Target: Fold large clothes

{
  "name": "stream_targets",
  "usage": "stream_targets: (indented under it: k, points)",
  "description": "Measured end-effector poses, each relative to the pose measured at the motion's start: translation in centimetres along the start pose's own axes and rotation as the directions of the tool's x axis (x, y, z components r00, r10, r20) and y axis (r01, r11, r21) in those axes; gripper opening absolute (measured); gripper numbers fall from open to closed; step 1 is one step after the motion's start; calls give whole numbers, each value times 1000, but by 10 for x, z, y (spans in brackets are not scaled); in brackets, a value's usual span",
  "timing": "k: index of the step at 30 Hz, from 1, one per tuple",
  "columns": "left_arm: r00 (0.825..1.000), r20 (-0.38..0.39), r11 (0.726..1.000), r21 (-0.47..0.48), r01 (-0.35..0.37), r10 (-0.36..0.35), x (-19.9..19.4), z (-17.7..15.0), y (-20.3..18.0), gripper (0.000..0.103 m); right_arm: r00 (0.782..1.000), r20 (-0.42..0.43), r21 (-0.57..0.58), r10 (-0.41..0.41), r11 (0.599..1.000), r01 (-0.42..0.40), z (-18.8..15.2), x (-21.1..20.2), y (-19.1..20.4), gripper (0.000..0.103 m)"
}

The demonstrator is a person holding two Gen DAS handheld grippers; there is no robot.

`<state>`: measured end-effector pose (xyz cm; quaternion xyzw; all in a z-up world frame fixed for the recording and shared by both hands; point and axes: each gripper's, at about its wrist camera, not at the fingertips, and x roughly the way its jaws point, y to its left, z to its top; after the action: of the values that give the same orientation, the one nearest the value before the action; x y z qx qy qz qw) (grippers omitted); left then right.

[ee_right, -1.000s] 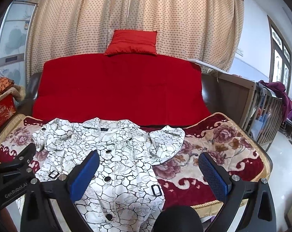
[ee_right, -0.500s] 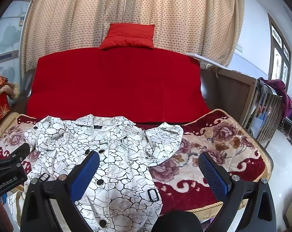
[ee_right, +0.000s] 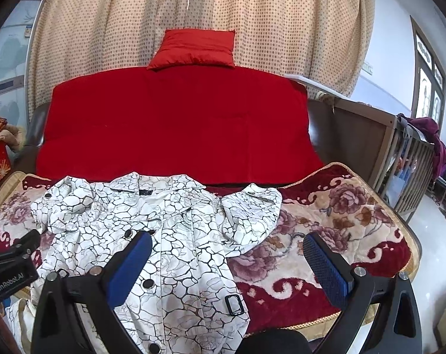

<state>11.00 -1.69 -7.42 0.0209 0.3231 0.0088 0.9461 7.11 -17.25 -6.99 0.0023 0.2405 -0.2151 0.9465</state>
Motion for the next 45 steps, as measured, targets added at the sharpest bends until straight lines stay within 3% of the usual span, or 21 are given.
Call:
stream_targets:
  k: [8, 11, 14, 19, 26, 30, 34, 37, 41, 43, 45]
  points:
    - [995, 74, 991, 112, -75, 67, 18, 14, -12, 103, 1000, -6, 10, -1, 1000, 1, 7, 21, -2, 103]
    - [1000, -11, 991, 128, -27, 29, 45, 17, -17, 103, 1000, -6, 16, -5, 1000, 5, 11, 31, -5, 103]
    - [991, -129, 994, 98, 49, -36, 73, 10, -18, 103, 1000, -8, 24, -16, 1000, 16, 16, 43, -8, 103]
    - [990, -131, 997, 47, 64, -57, 86, 10, -19, 103, 1000, -15, 33, -24, 999, 25, 21, 60, -10, 103]
    - [993, -117, 999, 16, 36, -34, 106, 32, -15, 103, 999, -32, 44, -15, 999, 17, 32, 96, -14, 103]
    - [991, -125, 999, -24, 34, -37, 123, 41, -10, 103, 996, -61, 121, 60, 991, -53, 48, 137, -49, 103]
    - [995, -104, 999, -53, 7, -13, 138, 48, -7, 103, 982, -111, 254, 150, 960, -117, 57, 202, -113, 103]
    - [995, -103, 999, -50, 3, -8, 150, 51, -11, 103, 954, -144, 449, 263, 876, -174, 47, 262, -168, 103]
    - [994, -112, 1000, -11, 0, -2, 165, 52, -25, 103, 868, -116, 745, 483, 620, -246, 7, 340, -220, 101]
    - [993, -114, 1000, 11, -3, 4, 170, 52, -33, 103, 849, -120, 793, 514, 564, -230, -8, 370, -227, 96]
    - [993, -114, 1000, 26, -1, 4, 173, 51, -40, 103, 851, -158, 823, 501, 543, -168, -18, 396, -232, 88]
